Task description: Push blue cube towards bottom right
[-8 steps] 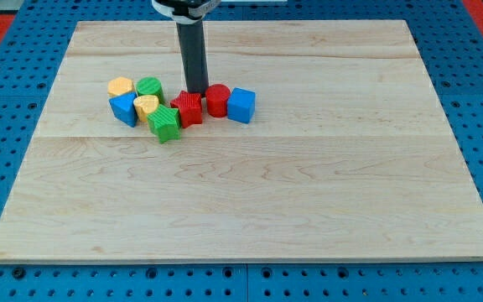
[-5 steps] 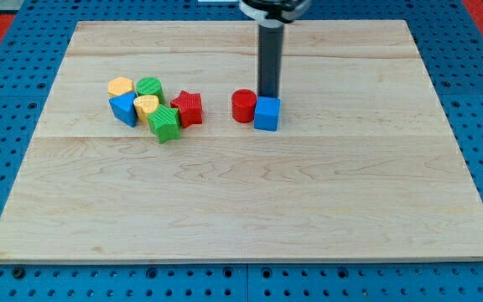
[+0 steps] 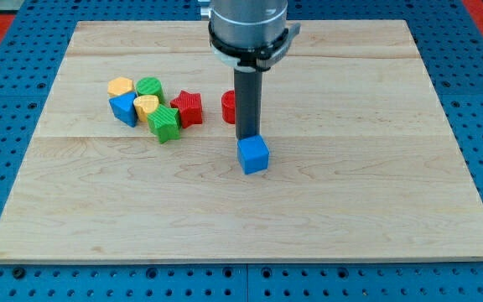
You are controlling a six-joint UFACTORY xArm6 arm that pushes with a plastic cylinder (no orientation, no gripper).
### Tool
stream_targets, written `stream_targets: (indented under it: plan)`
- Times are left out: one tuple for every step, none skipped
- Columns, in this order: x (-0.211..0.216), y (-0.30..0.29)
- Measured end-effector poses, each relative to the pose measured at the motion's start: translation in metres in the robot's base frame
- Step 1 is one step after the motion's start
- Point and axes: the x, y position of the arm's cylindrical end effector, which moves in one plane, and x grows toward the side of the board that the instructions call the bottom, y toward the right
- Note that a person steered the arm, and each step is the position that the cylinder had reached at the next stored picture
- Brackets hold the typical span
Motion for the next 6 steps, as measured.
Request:
stream_targets:
  plan:
    - [0.013, -0.011]
    - [0.031, -0.022]
    - [0.052, -0.019]
    - [0.061, 0.017]
    - [0.066, 0.045]
    - [0.067, 0.076]
